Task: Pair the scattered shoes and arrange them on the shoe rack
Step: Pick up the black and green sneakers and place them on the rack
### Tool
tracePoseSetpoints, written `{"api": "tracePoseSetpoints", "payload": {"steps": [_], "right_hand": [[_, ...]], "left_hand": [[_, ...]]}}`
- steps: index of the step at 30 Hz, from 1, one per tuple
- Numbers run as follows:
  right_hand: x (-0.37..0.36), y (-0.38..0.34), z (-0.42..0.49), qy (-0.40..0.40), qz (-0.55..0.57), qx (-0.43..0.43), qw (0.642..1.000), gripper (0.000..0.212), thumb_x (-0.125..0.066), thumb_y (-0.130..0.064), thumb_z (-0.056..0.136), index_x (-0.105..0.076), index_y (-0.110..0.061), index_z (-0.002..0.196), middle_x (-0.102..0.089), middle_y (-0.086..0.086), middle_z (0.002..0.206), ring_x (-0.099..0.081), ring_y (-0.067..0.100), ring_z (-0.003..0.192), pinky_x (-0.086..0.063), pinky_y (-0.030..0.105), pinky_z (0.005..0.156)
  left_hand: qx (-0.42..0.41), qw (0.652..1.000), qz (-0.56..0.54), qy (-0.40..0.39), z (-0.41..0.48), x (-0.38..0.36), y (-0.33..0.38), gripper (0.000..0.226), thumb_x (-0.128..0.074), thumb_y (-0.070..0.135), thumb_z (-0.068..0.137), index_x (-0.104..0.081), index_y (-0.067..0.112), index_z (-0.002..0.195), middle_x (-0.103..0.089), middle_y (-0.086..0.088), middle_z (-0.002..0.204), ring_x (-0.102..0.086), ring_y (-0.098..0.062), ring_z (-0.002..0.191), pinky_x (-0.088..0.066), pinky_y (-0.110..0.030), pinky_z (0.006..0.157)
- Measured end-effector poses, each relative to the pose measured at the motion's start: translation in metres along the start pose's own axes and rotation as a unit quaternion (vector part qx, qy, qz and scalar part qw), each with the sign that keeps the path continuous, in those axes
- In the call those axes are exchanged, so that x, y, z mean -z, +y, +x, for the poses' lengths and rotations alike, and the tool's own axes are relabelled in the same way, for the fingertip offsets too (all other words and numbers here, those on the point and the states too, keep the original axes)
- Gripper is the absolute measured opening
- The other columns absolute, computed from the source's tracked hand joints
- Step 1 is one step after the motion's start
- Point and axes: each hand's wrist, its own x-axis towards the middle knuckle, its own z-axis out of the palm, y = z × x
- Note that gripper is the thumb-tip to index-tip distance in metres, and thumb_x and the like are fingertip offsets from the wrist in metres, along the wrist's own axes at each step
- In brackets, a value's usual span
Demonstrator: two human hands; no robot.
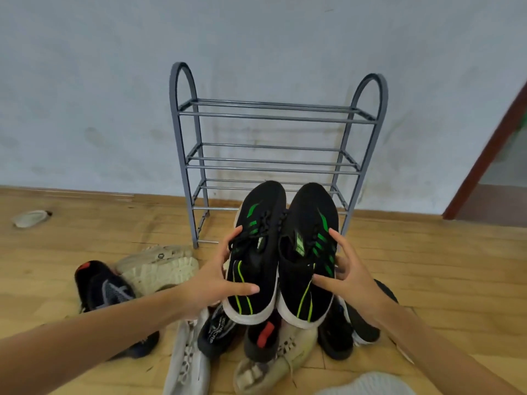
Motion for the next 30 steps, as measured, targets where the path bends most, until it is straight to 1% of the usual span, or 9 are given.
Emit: {"api": "tracePoseSetpoints", "payload": {"steps": [2,6,9,13,17,21,24,26,30], "right_hand": [[-0.003,0.000,-0.002,-0.010,0.000,-0.001,1.000,0.103,-0.082,-0.017,0.058,-0.029,-0.045,0.142,-0.066,-0.001,0.122,-0.066,0.013,0.107,-0.053,0.042,0.093],[-0.017,0.009,0.000,-0.030,-0.013,-0.033,0.999,0.099,-0.084,-0.020,0.055,-0.034,-0.048,0.136,-0.066,0.000,0.120,-0.068,0.013,0.103,-0.054,0.041,0.091],[-0.026,0.033,0.012,-0.040,-0.018,-0.066,0.997,0.090,-0.084,-0.013,0.061,-0.039,-0.046,0.132,-0.066,-0.001,0.118,-0.069,0.013,0.099,-0.056,0.035,0.086],[-0.040,0.086,0.048,-0.031,0.000,-0.114,0.993,0.074,-0.083,0.000,0.063,-0.047,-0.031,0.119,-0.070,0.006,0.106,-0.072,0.018,0.089,-0.057,0.026,0.071],[-0.049,0.139,0.091,-0.042,0.037,-0.162,0.985,0.100,-0.097,-0.027,0.029,-0.047,-0.021,0.116,-0.072,0.012,0.103,-0.071,0.028,0.093,-0.058,0.029,0.072],[-0.063,0.156,0.131,-0.047,0.081,-0.208,0.974,0.112,-0.097,-0.030,0.019,-0.046,-0.028,0.120,-0.075,0.003,0.098,-0.072,0.022,0.090,-0.058,0.026,0.069],[-0.064,0.161,0.176,-0.039,0.111,-0.226,0.967,0.094,-0.091,-0.009,0.045,-0.043,-0.037,0.121,-0.074,0.001,0.094,-0.073,0.016,0.081,-0.057,0.028,0.064],[-0.060,0.170,0.211,-0.005,0.113,-0.244,0.963,0.086,-0.078,0.004,0.067,-0.039,-0.041,0.128,-0.064,0.002,0.112,-0.067,0.018,0.096,-0.054,0.038,0.079],[-0.063,0.190,0.279,0.073,0.124,-0.243,0.959,0.068,-0.067,0.012,0.075,-0.046,-0.026,0.127,-0.059,0.009,0.122,-0.062,0.028,0.102,-0.052,0.037,0.071]], "left_hand": [[0.011,1.000,0.001,0.009,-0.008,0.000,0.001,0.105,-0.079,-0.003,0.070,-0.021,0.047,0.142,-0.035,0.033,0.116,-0.039,0.041,0.082,-0.039,-0.010,0.091],[0.050,0.999,-0.014,0.006,-0.014,0.012,-0.021,0.106,-0.083,0.002,0.066,-0.025,0.053,0.138,-0.037,0.031,0.124,-0.035,0.014,0.124,-0.040,-0.022,0.100],[0.072,0.997,-0.037,0.007,-0.007,0.023,-0.055,0.103,-0.082,-0.001,0.067,-0.026,0.050,0.136,-0.040,0.027,0.122,-0.046,0.034,0.094,-0.049,-0.005,0.074],[0.102,0.992,-0.063,0.025,0.016,0.038,-0.119,0.107,-0.087,-0.003,0.059,-0.033,0.047,0.137,-0.050,0.015,0.131,-0.057,0.015,0.105,-0.051,-0.013,0.081],[0.124,0.990,-0.064,0.007,0.050,0.065,-0.163,0.107,-0.086,-0.007,0.057,-0.033,0.037,0.139,-0.052,0.008,0.135,-0.057,0.009,0.112,-0.048,-0.010,0.082],[0.163,0.983,-0.084,0.017,0.079,0.089,-0.182,0.103,-0.082,-0.012,0.061,-0.035,0.043,0.135,-0.049,0.011,0.129,-0.059,0.018,0.098,-0.052,-0.012,0.076],[0.177,0.978,-0.096,0.057,0.117,0.104,-0.197,0.099,-0.076,-0.017,0.065,-0.036,0.042,0.134,-0.050,0.009,0.125,-0.063,0.017,0.087,-0.052,-0.010,0.066],[0.177,0.975,-0.103,0.086,0.147,0.115,-0.208,0.100,-0.078,-0.012,0.065,-0.036,0.046,0.135,-0.051,0.011,0.127,-0.063,0.015,0.089,-0.053,-0.011,0.066],[0.152,0.976,-0.102,0.118,0.203,0.139,-0.221,0.104,-0.084,0.003,0.057,-0.033,0.042,0.139,-0.048,0.020,0.121,-0.056,0.027,0.083,-0.051,-0.007,0.066]]}}
